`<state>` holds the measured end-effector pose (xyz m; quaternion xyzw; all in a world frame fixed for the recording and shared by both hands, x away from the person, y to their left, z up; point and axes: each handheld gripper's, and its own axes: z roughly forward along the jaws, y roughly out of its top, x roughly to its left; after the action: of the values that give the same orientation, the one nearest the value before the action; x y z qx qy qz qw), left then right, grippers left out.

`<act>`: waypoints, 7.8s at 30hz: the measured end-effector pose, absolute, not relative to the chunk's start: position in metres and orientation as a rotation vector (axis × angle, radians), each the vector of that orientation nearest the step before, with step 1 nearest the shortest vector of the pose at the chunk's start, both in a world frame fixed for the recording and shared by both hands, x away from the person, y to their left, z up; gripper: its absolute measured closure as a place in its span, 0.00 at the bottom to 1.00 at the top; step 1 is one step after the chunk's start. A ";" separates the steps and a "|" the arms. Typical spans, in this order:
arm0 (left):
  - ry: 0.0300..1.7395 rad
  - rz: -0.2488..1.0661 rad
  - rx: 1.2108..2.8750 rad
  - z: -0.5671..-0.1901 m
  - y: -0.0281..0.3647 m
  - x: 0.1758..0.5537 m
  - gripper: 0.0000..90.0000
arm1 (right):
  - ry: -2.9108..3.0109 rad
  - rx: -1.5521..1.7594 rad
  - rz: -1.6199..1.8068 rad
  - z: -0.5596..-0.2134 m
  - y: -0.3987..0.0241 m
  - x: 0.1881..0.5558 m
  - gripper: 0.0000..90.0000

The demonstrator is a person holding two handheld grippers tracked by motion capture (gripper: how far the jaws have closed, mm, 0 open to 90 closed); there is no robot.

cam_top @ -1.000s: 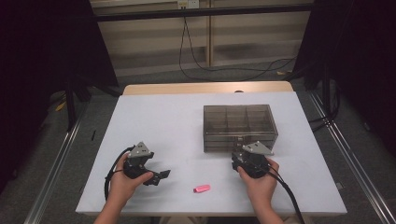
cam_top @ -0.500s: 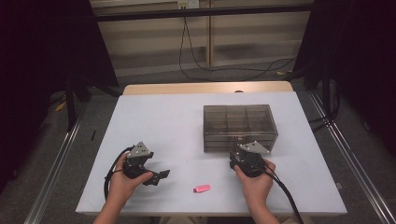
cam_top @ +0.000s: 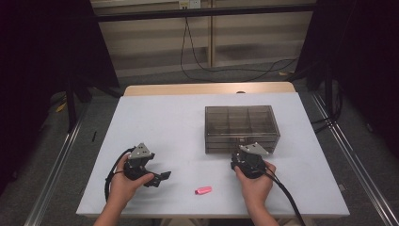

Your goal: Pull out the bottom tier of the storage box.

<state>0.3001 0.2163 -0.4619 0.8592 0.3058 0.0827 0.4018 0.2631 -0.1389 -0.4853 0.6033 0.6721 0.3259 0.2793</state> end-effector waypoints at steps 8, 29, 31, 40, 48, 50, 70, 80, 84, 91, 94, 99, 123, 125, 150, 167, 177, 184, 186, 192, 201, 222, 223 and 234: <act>0.766 0.210 2.176 -0.462 0.217 0.301 0.02 | 1.786 1.637 0.852 -0.486 -0.136 0.267 0.54; 0.763 0.218 2.180 -0.463 0.216 0.301 0.03 | 1.751 1.678 0.820 -0.487 -0.134 0.266 0.61; 0.760 0.220 2.180 -0.463 0.216 0.301 0.03 | 1.753 1.679 0.820 -0.487 -0.134 0.266 0.61; 0.755 0.225 2.188 -0.463 0.216 0.301 0.03 | 1.740 1.675 0.824 -0.484 -0.134 0.262 0.75; 0.754 0.220 2.193 -0.463 0.214 0.301 0.03 | 1.762 1.669 0.836 -0.484 -0.140 0.261 0.69; 0.758 0.215 2.183 -0.463 0.215 0.301 0.03 | 1.773 1.691 0.831 -0.487 -0.136 0.262 0.62; 0.755 0.209 2.182 -0.464 0.215 0.302 0.03 | 1.703 1.757 0.800 -0.488 -0.129 0.270 0.62; 0.754 0.226 2.193 -0.463 0.215 0.302 0.03 | 1.700 1.753 0.810 -0.488 -0.129 0.269 0.63; 0.752 0.224 2.190 -0.464 0.215 0.302 0.03 | 1.698 1.752 0.813 -0.487 -0.129 0.269 0.63; 0.754 0.225 2.191 -0.463 0.215 0.302 0.03 | 1.697 1.748 0.814 -0.487 -0.128 0.265 0.63; 0.753 0.225 2.190 -0.463 0.214 0.301 0.03 | 1.700 1.742 0.813 -0.487 -0.128 0.265 0.63; 0.752 0.224 2.192 -0.463 0.214 0.302 0.03 | 1.700 1.738 0.817 -0.487 -0.128 0.264 0.63; 0.745 0.221 2.190 -0.464 0.212 0.301 0.03 | 1.717 1.726 0.824 -0.488 -0.129 0.255 0.63; 0.746 0.214 2.190 -0.464 0.211 0.301 0.03 | 1.721 1.724 0.826 -0.487 -0.129 0.255 0.63; 0.744 0.213 2.205 -0.465 0.208 0.300 0.03 | 1.786 1.718 0.846 -0.486 -0.136 0.249 0.46; 0.744 0.188 2.201 -0.466 0.203 0.298 0.03 | 1.836 1.653 0.893 -0.483 -0.158 0.236 0.32; 0.741 0.182 2.210 -0.466 0.200 0.297 0.03 | 1.839 1.634 0.932 -0.484 -0.170 0.232 0.24; 0.743 0.185 2.207 -0.466 0.200 0.297 0.03 | 1.855 1.610 0.961 -0.480 -0.176 0.229 0.18; 0.744 0.182 2.208 -0.466 0.199 0.297 0.03 | 1.863 1.606 0.970 -0.479 -0.178 0.229 0.17; 0.747 0.180 2.211 -0.466 0.198 0.296 0.03 | 1.875 1.590 0.994 -0.478 -0.183 0.226 0.13; 0.755 0.176 2.210 -0.466 0.198 0.296 0.03 | 1.896 1.567 1.008 -0.475 -0.193 0.224 0.08; 0.738 0.160 2.224 -0.460 0.189 0.295 0.03 | 1.905 1.562 1.022 -0.471 -0.212 0.222 0.04; 0.739 0.154 2.216 -0.460 0.189 0.295 0.03 | 1.912 1.557 1.021 -0.471 -0.213 0.222 0.04; 0.747 0.147 2.215 -0.460 0.183 0.297 0.03 | 1.926 1.558 1.021 -0.471 -0.221 0.223 0.03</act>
<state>0.2968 0.1826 -0.4603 0.8710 0.2940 0.0578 0.3892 0.2225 -0.2208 -0.4709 0.5661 0.6996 0.3708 0.2291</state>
